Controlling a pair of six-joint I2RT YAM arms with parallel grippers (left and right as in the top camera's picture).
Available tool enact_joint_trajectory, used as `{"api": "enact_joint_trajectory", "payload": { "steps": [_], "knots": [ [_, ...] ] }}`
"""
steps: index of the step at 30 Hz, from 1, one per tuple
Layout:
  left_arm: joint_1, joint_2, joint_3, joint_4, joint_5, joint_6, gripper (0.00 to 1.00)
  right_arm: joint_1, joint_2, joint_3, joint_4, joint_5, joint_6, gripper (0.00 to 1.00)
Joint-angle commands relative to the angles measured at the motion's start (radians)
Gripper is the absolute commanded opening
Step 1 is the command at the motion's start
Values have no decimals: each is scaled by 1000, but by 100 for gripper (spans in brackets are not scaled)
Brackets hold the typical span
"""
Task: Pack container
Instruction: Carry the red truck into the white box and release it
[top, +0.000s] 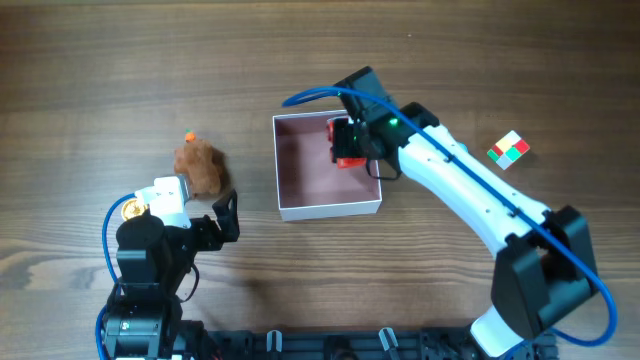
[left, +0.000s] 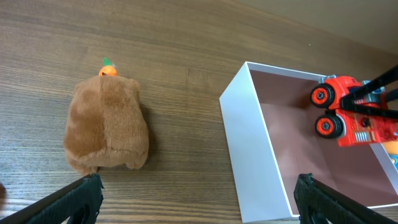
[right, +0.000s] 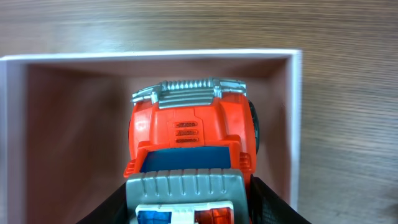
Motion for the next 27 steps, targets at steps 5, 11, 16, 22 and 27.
{"api": "enact_joint_trajectory", "payload": {
  "steps": [5,11,16,22,27],
  "knots": [
    [-5,-2,24,-2,6,-17,100,-48,78,8,45,-5,-40,4],
    [-5,-2,24,-3,5,-17,100,-48,78,8,58,-28,-41,41],
    [-5,-2,24,-15,5,-16,100,-48,78,8,62,-28,-41,58],
    [-5,-2,24,-20,5,-16,100,-48,78,8,67,-28,-41,61],
    [-5,-2,24,-20,5,-16,100,-41,68,8,76,-120,-121,44]
  ]
}}
